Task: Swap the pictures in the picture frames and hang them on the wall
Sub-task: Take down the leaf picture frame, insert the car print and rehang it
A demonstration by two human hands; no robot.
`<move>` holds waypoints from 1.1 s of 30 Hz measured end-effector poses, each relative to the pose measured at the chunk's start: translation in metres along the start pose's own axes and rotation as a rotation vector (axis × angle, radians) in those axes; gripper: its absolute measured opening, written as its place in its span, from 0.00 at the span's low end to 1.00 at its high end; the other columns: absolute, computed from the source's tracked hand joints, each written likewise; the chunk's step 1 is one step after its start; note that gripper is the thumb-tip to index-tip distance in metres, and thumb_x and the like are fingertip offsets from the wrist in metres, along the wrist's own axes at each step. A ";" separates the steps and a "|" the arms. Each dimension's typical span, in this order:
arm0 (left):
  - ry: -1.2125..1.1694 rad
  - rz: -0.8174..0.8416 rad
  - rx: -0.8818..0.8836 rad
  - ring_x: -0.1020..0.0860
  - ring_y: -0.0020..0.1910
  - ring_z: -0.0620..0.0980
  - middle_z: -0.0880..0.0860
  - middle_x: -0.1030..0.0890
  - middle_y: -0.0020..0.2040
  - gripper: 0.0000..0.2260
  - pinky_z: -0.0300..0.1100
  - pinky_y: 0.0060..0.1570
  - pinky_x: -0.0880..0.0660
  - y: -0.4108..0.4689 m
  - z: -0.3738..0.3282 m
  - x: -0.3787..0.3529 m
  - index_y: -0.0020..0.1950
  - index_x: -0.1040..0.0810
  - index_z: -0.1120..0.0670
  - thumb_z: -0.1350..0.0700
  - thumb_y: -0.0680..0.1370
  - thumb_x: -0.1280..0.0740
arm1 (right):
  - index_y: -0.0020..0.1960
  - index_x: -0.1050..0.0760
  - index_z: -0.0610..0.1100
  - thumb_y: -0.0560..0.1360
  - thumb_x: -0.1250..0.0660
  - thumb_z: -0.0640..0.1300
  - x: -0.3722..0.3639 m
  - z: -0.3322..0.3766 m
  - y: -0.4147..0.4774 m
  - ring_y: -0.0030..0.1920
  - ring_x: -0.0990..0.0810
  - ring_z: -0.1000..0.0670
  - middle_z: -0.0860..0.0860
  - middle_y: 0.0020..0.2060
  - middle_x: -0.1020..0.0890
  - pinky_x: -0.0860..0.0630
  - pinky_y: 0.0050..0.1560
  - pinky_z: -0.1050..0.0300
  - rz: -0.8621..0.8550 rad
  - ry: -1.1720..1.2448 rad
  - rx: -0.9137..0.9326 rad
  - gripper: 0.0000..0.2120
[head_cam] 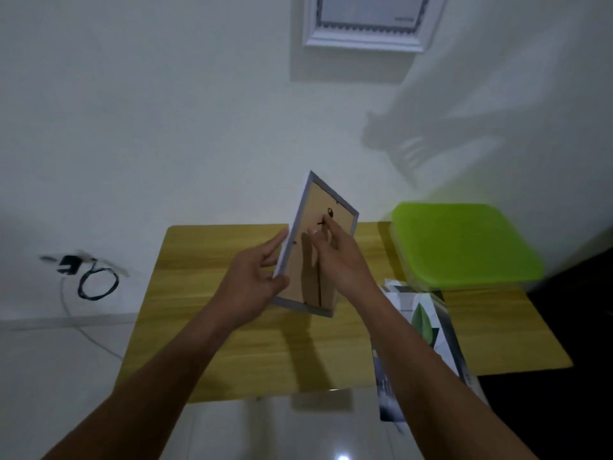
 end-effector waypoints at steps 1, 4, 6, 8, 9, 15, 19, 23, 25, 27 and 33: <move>0.004 0.002 -0.038 0.21 0.51 0.32 0.44 0.25 0.61 0.35 0.34 0.41 0.21 -0.003 -0.007 -0.004 0.74 0.35 0.40 0.67 0.74 0.30 | 0.79 0.42 0.54 0.77 0.39 0.65 0.000 0.012 -0.002 0.74 0.35 0.51 0.54 0.76 0.36 0.33 0.71 0.45 -0.011 0.030 0.007 0.33; 0.011 0.014 -0.146 0.23 0.56 0.33 0.44 0.22 0.64 0.32 0.33 0.47 0.22 -0.010 -0.026 -0.015 0.72 0.32 0.43 0.68 0.74 0.31 | 0.75 0.38 0.57 0.69 0.35 0.71 0.006 0.034 -0.012 0.67 0.25 0.48 0.52 0.70 0.28 0.25 0.63 0.41 -0.107 0.137 0.009 0.39; 0.105 0.017 -0.220 0.23 0.57 0.34 0.43 0.21 0.63 0.33 0.35 0.54 0.22 -0.012 -0.037 -0.020 0.71 0.31 0.40 0.66 0.72 0.30 | 0.71 0.34 0.57 0.67 0.31 0.67 0.015 0.038 -0.018 0.59 0.20 0.47 0.51 0.63 0.22 0.21 0.56 0.40 -0.158 0.284 -0.017 0.35; 0.242 0.013 -0.293 0.21 0.56 0.36 0.41 0.19 0.59 0.33 0.39 0.53 0.20 -0.014 -0.045 -0.025 0.70 0.31 0.36 0.60 0.70 0.29 | 0.67 0.30 0.52 0.74 0.33 0.54 0.026 0.048 -0.029 0.44 0.18 0.52 0.52 0.48 0.18 0.19 0.45 0.44 -0.234 0.342 0.009 0.23; 0.292 0.015 -0.324 0.20 0.54 0.36 0.40 0.18 0.57 0.31 0.41 0.51 0.20 -0.016 -0.049 -0.028 0.70 0.31 0.35 0.56 0.70 0.29 | 0.65 0.28 0.48 0.76 0.36 0.49 0.033 0.053 -0.033 0.36 0.22 0.55 0.53 0.40 0.20 0.21 0.38 0.46 -0.292 0.336 0.046 0.17; 0.327 -0.124 -0.442 0.21 0.55 0.41 0.44 0.19 0.59 0.19 0.44 0.55 0.22 -0.014 -0.076 -0.015 0.68 0.25 0.44 0.51 0.77 0.32 | 0.67 0.30 0.49 0.79 0.44 0.36 0.062 0.071 -0.058 0.31 0.28 0.62 0.52 0.43 0.24 0.29 0.32 0.64 -0.503 0.344 0.180 0.19; 0.429 -0.158 -0.274 0.35 0.73 0.52 0.52 0.35 0.75 0.30 0.48 0.71 0.37 0.017 -0.086 0.029 0.78 0.44 0.43 0.54 0.80 0.35 | 0.72 0.36 0.60 0.79 0.42 0.34 0.081 0.087 -0.071 0.43 0.23 0.62 0.56 0.55 0.22 0.27 0.33 0.70 -0.439 0.352 0.200 0.28; 0.007 0.145 -0.041 0.21 0.57 0.53 0.56 0.26 0.67 0.34 0.51 0.52 0.20 0.030 -0.111 0.051 0.77 0.47 0.35 0.61 0.80 0.36 | 0.73 0.36 0.62 0.76 0.40 0.32 0.095 0.105 -0.078 0.46 0.19 0.56 0.52 0.59 0.20 0.24 0.37 0.66 -0.396 0.345 0.252 0.33; -0.074 0.228 -0.057 0.20 0.53 0.54 0.56 0.21 0.59 0.34 0.49 0.46 0.18 0.030 -0.126 0.057 0.75 0.41 0.36 0.65 0.79 0.36 | 0.73 0.35 0.59 0.76 0.40 0.30 0.103 0.119 -0.082 0.41 0.19 0.61 0.52 0.58 0.19 0.26 0.36 0.68 -0.385 0.328 0.296 0.33; -0.101 0.267 -0.121 0.20 0.49 0.54 0.54 0.19 0.52 0.32 0.47 0.43 0.19 0.029 -0.142 0.058 0.75 0.38 0.38 0.67 0.79 0.36 | 0.74 0.37 0.57 0.76 0.40 0.30 0.114 0.131 -0.085 0.39 0.20 0.61 0.50 0.56 0.20 0.26 0.37 0.68 -0.392 0.326 0.319 0.33; -0.119 0.330 -0.277 0.19 0.50 0.53 0.51 0.18 0.50 0.35 0.53 0.49 0.20 0.034 -0.191 0.046 0.74 0.41 0.34 0.67 0.78 0.36 | 0.71 0.37 0.53 0.75 0.37 0.28 0.155 0.161 -0.092 0.38 0.19 0.52 0.45 0.45 0.19 0.22 0.42 0.58 -0.450 0.360 0.395 0.31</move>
Point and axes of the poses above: each hand's wrist, its own y-axis towards the middle knuckle, its own x-axis out of the back of the hand, z = x × y, the point moved 4 cm from there along y, towards the middle knuckle
